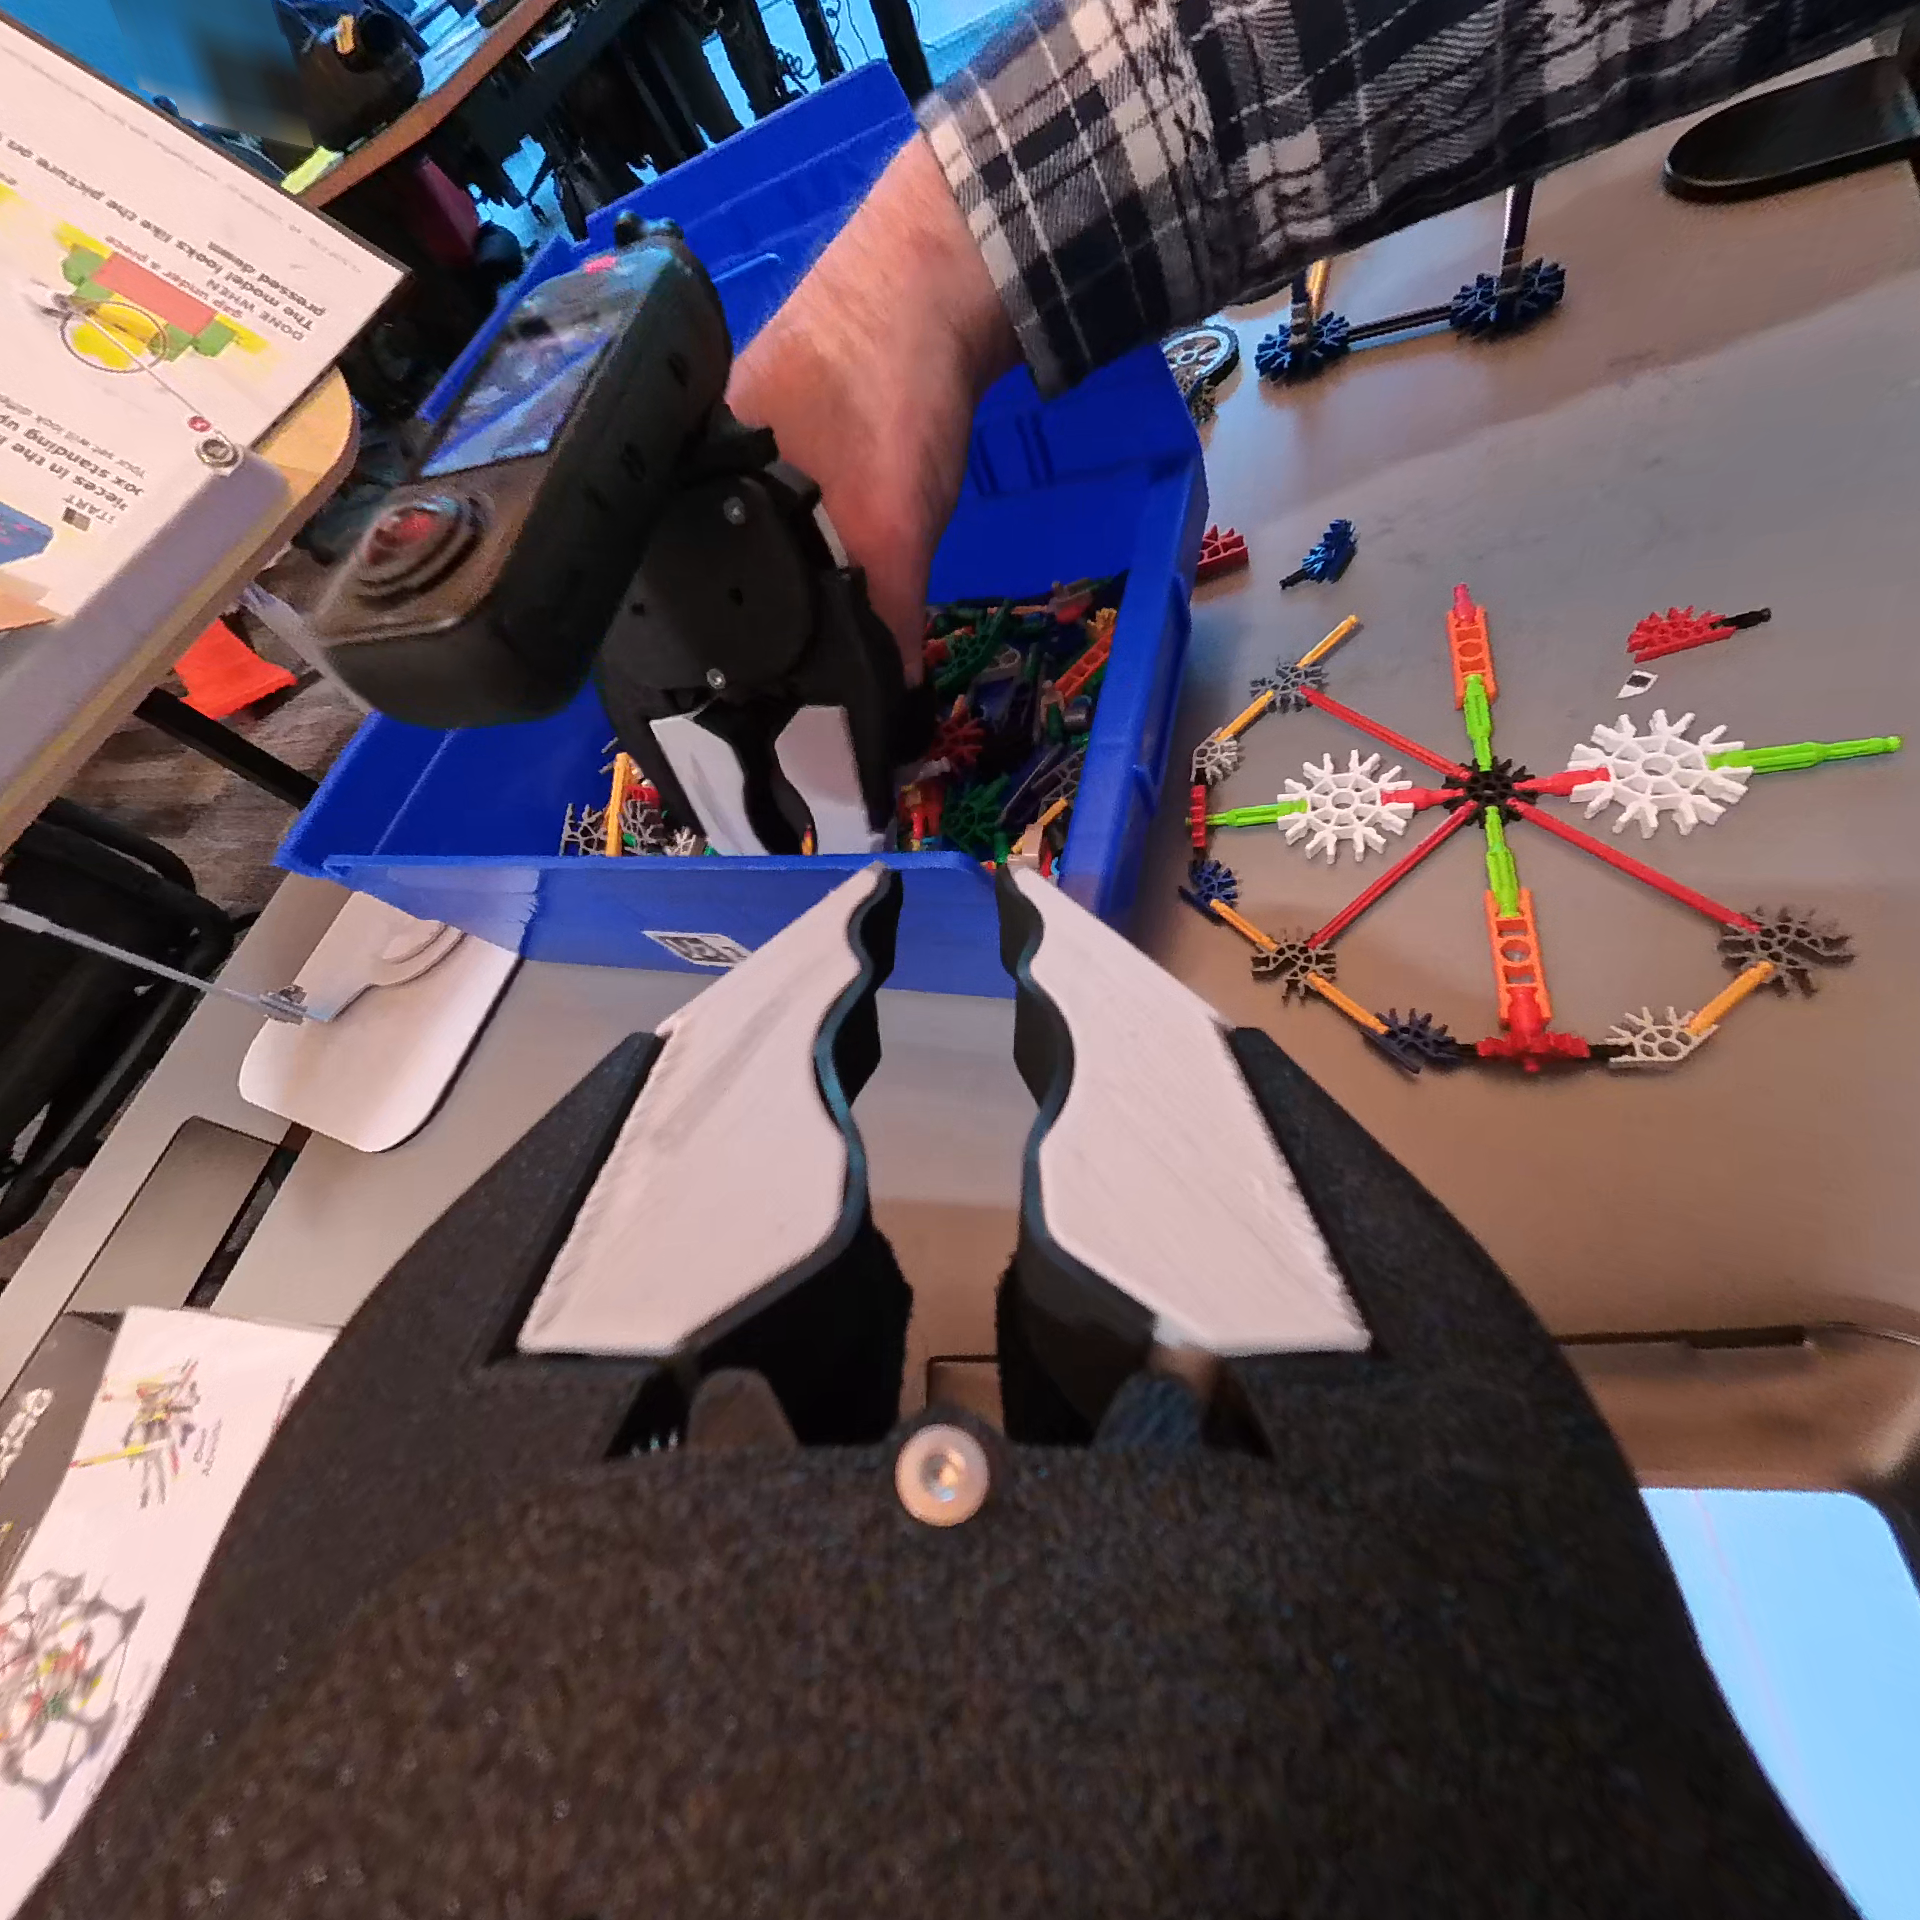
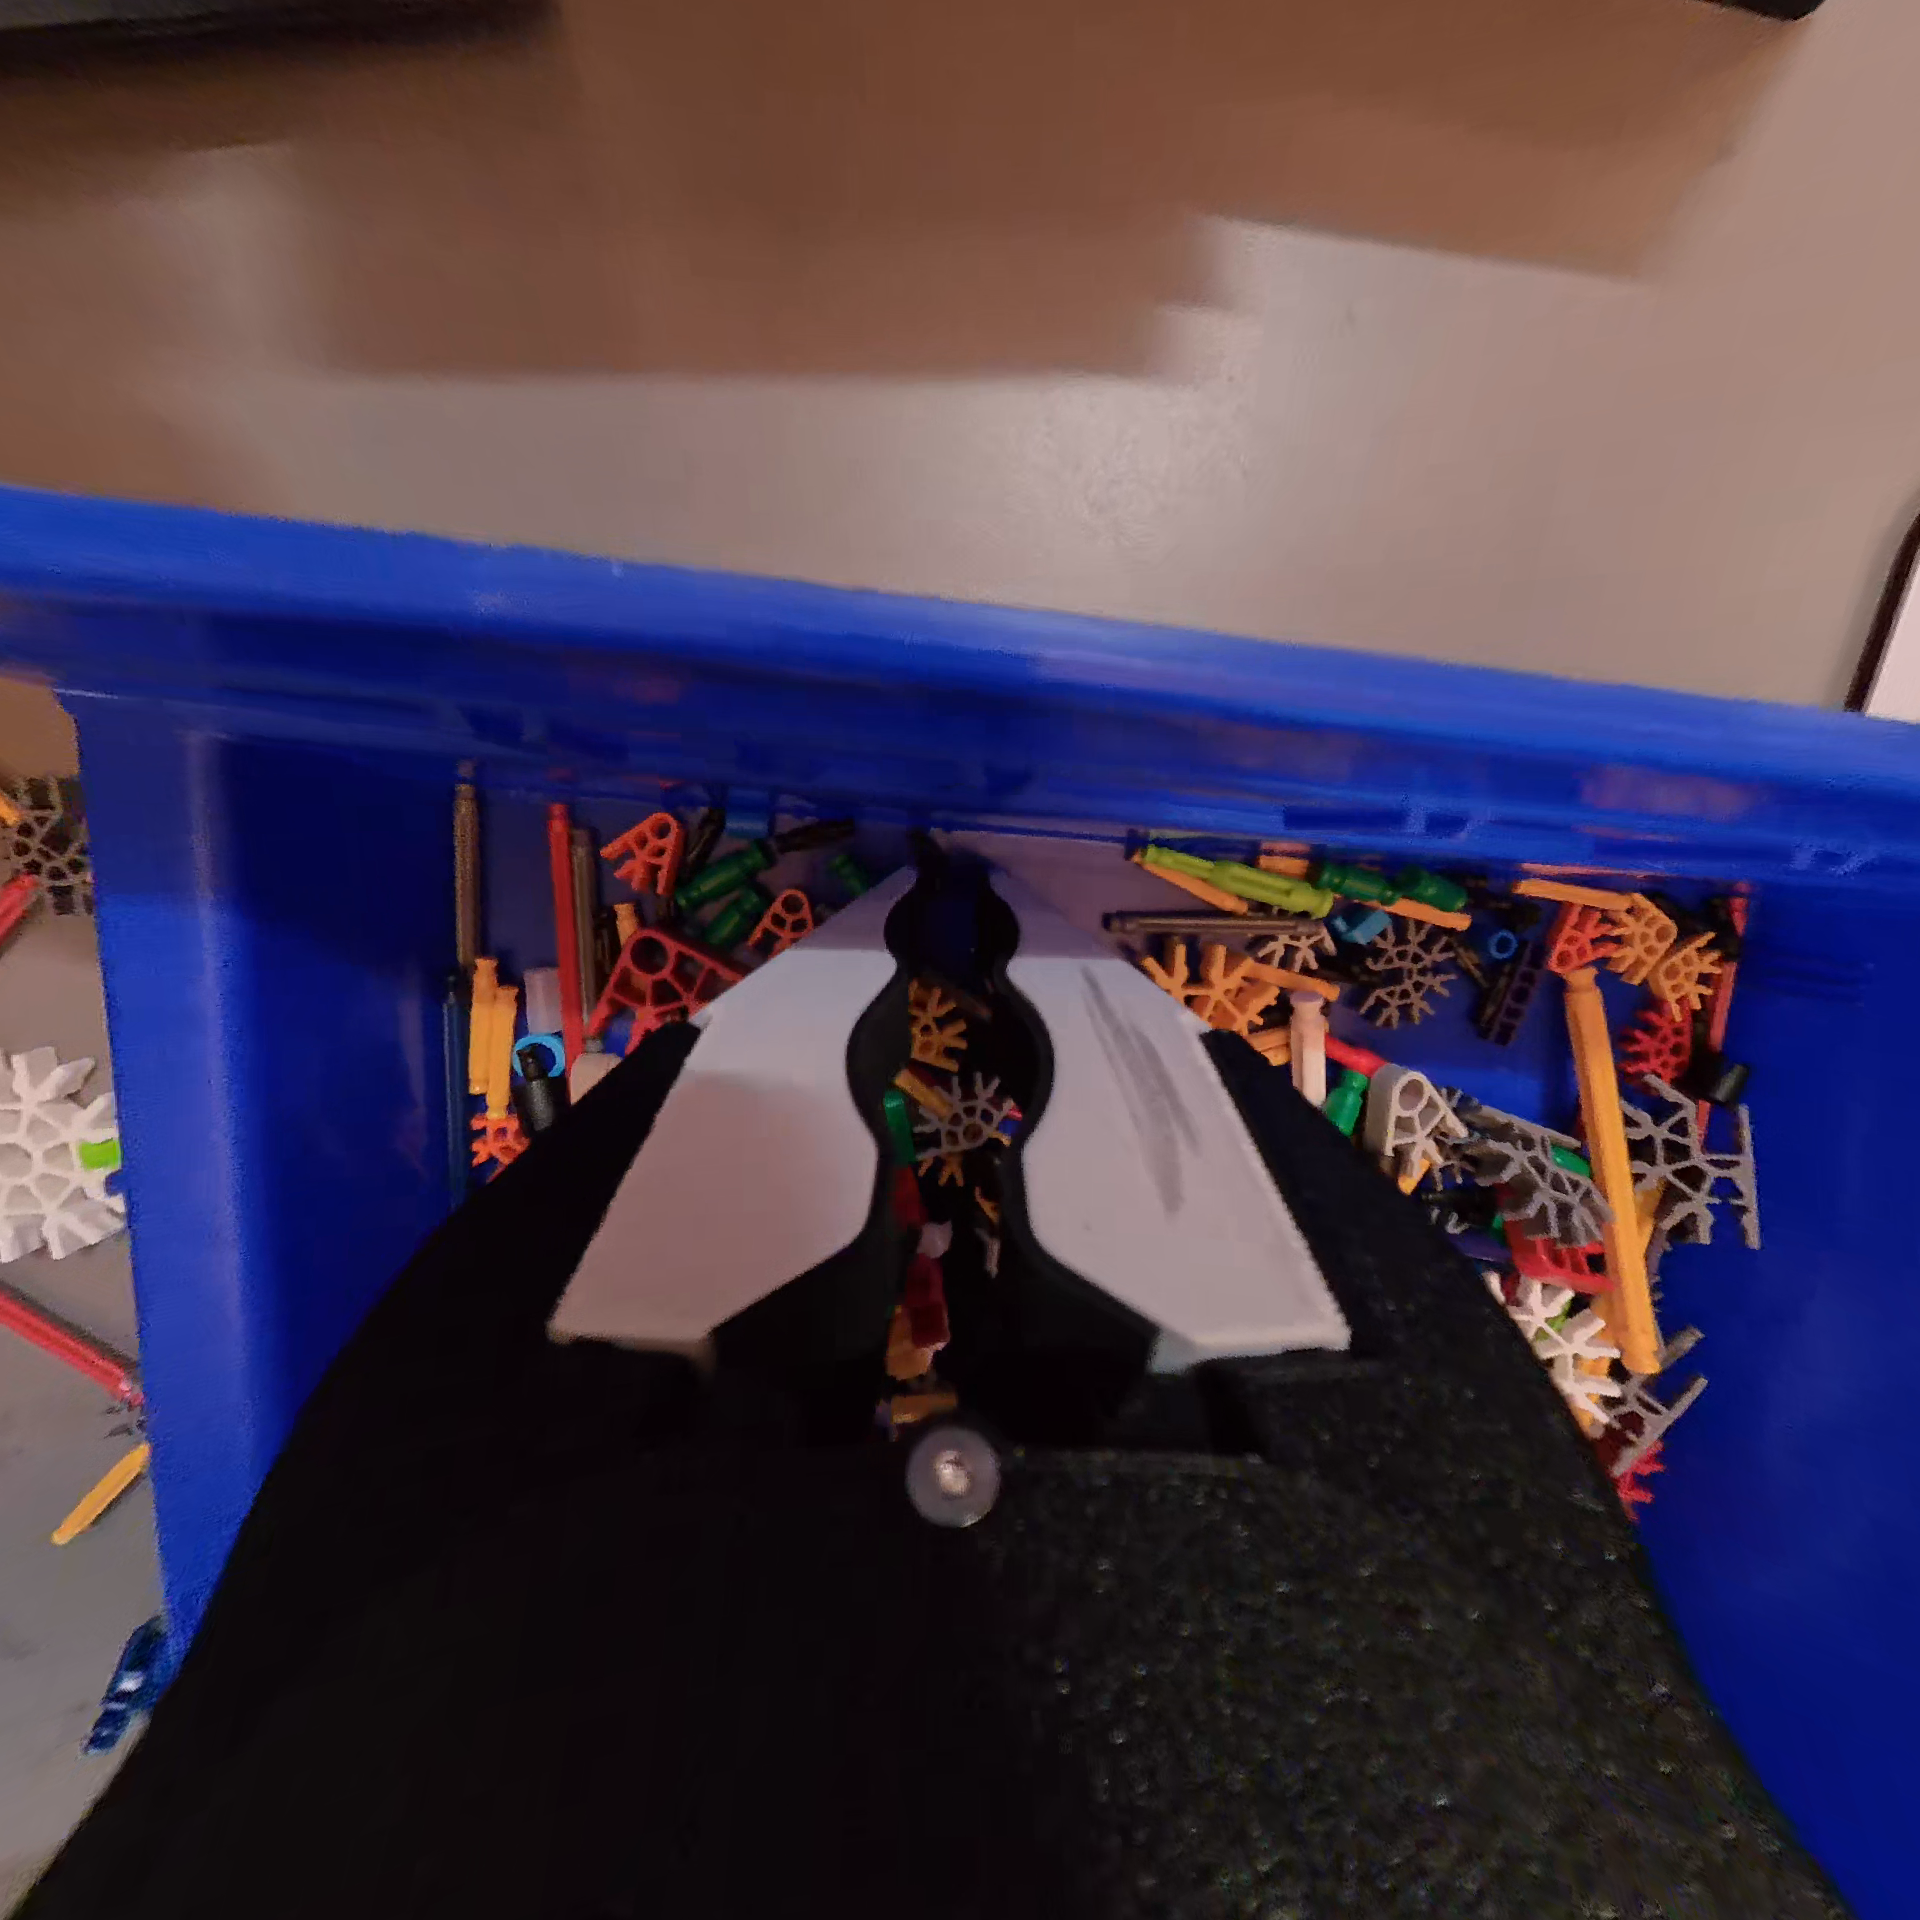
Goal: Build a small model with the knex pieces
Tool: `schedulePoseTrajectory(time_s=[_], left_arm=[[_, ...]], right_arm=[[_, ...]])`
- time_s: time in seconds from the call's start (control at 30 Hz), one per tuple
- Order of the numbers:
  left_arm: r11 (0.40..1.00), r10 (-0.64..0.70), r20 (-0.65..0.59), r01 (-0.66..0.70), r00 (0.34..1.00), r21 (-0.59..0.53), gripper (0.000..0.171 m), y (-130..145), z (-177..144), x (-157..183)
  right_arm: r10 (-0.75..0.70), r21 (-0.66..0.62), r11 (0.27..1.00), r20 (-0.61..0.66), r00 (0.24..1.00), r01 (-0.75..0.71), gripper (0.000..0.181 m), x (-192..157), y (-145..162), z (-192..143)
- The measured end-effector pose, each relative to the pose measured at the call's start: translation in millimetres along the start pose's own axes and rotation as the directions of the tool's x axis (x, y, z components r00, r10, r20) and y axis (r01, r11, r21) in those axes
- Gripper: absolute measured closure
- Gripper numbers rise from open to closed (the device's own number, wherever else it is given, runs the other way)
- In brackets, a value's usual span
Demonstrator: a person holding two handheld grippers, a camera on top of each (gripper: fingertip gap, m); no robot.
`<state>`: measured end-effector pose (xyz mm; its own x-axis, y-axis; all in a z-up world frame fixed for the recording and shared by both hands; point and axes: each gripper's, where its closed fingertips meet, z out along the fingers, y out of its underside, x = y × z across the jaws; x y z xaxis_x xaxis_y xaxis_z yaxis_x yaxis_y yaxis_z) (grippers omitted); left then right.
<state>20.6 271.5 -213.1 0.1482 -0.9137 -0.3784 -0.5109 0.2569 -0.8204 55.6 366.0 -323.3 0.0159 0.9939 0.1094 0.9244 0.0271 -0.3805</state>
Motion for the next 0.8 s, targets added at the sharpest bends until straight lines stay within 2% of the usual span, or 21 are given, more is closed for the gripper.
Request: schedulePoseTrajectory(time_s=[0.03, 0.13, 0.23, 0.33, 0.63, 0.8], left_arm=[[1.000, -0.003, 0.006, 0.003, 1.000, 0.005, 0.154, -1, -1, -2], [0.999, -0.020, 0.020, 0.020, 1.000, 0.027, 0.154, -4, -6, -7], [0.999, -0.032, 0.031, 0.031, 0.999, 0.043, 0.154, -6, -10, -11], [0.998, -0.035, 0.036, 0.033, 0.999, 0.051, 0.154, -7, -12, -13], [0.997, -0.028, 0.044, 0.025, 0.999, 0.068, 0.154, -12, -16, -12], [0.997, -0.032, 0.043, 0.030, 0.999, 0.065, 0.154, -10, -15, -13]], right_arm=[[-0.013, -0.006, 1.000, -0.011, 1.000, 0.012, 0.176, 0, 0, 0], [-0.046, -0.029, 0.999, -0.042, 0.998, 0.045, 0.178, -1, 0, -1], [-0.018, -0.022, 1.000, -0.033, 0.999, 0.017, 0.180, -3, 0, -3], [0.011, -0.034, 0.999, -0.078, 0.997, -0.014, 0.181, 4, 4, -9], [0.072, 0.037, 0.997, -0.101, 0.992, -0.068, 0.181, 0, 1, -44], [0.104, 0.118, 0.989, -0.099, 0.990, -0.092, 0.181, -2, -3, -64]])
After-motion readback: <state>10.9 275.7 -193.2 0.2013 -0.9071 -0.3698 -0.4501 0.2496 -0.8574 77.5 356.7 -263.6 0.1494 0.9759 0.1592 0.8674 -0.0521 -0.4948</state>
